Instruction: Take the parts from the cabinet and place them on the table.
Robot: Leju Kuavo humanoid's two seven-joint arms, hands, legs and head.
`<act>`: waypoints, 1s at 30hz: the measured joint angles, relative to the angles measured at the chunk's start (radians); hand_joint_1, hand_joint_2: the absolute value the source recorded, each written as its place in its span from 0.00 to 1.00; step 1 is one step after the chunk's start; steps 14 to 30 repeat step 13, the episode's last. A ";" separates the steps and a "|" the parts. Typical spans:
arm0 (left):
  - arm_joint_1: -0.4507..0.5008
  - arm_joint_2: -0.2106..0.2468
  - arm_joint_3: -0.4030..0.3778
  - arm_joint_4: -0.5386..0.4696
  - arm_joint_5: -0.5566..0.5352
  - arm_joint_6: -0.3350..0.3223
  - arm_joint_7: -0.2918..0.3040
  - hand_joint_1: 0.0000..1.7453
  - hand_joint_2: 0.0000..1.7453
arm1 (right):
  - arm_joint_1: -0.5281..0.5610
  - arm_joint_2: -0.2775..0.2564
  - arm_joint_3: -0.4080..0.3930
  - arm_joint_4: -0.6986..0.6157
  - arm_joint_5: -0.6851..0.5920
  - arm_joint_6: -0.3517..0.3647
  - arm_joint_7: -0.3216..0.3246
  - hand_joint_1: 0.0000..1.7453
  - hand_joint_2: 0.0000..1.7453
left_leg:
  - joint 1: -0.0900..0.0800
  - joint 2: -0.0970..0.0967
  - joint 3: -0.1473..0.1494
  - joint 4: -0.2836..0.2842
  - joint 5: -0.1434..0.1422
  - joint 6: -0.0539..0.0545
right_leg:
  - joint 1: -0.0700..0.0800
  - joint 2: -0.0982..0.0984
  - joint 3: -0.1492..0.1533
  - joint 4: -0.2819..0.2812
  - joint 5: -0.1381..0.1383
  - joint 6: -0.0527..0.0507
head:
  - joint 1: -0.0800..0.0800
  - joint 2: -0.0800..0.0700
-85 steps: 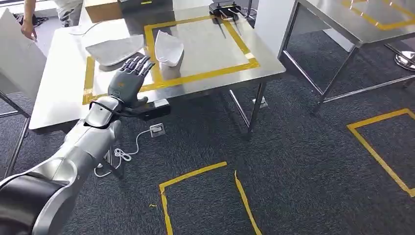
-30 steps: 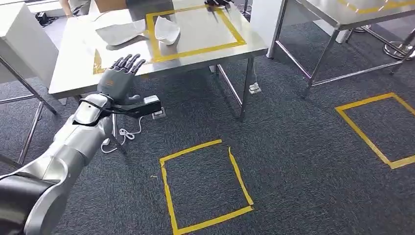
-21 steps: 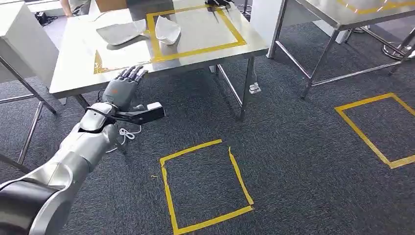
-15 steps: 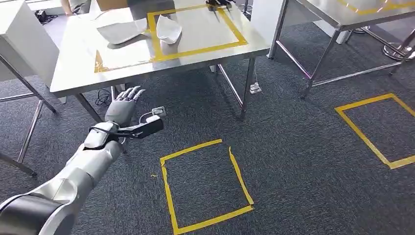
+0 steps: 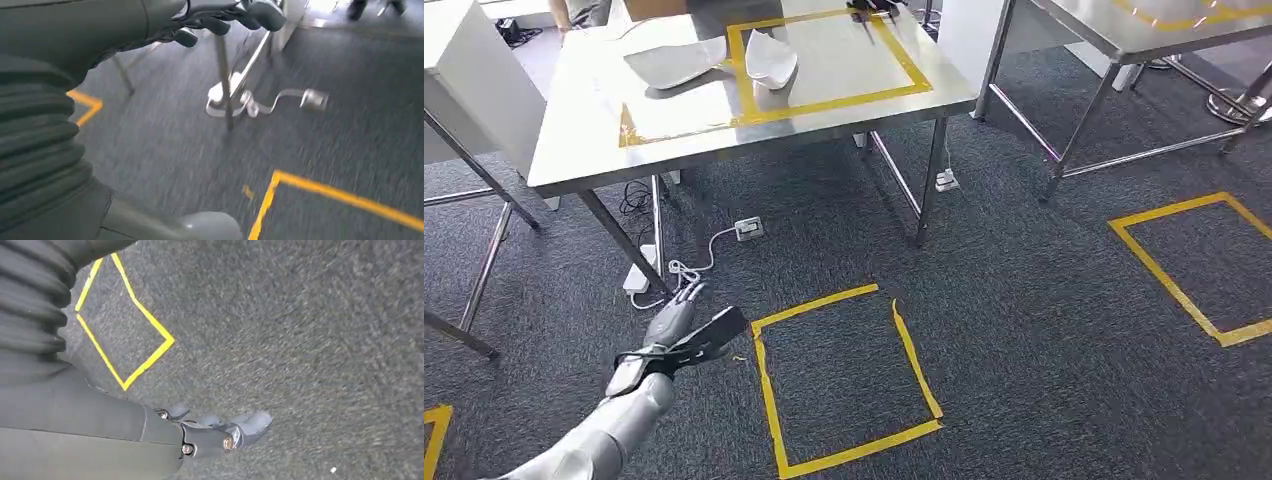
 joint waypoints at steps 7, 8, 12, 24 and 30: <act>0.136 0.007 0.034 -0.011 0.143 -0.028 0.023 0.00 0.00 | 0.024 0.000 0.126 -0.019 -0.139 0.008 -0.006 0.00 0.00 | 0.000 0.000 0.000 0.000 -0.002 0.001 | 0.000 0.000 0.000 0.000 -0.001 0.001 | 0.000 0.000; 0.154 0.008 0.038 -0.013 0.161 -0.029 0.028 0.00 0.00 | 0.027 0.000 0.143 -0.022 -0.158 0.009 -0.006 0.00 0.00 | 0.000 0.000 0.000 0.000 -0.002 0.002 | 0.000 0.000 0.000 0.000 -0.002 0.001 | 0.000 0.000; 0.231 0.013 0.056 -0.019 0.244 -0.047 0.041 0.00 0.00 | 0.040 0.000 0.215 -0.033 -0.239 0.019 -0.008 0.00 0.00 | 0.000 0.000 0.000 0.000 -0.004 0.001 | -0.001 0.000 0.000 0.000 -0.003 0.001 | 0.000 0.000; 0.249 0.014 0.061 -0.020 0.262 -0.050 0.044 0.00 0.00 | 0.044 0.000 0.230 -0.036 -0.257 0.020 -0.009 0.00 0.00 | 0.000 0.000 0.000 0.000 -0.004 0.001 | -0.001 0.000 0.000 0.000 -0.004 0.002 | 0.000 0.000; 0.249 0.014 0.061 -0.020 0.262 -0.050 0.044 0.00 0.00 | 0.044 0.000 0.230 -0.036 -0.257 0.020 -0.009 0.00 0.00 | 0.000 0.000 0.000 0.000 -0.004 0.001 | -0.001 0.000 0.000 0.000 -0.004 0.002 | 0.000 0.000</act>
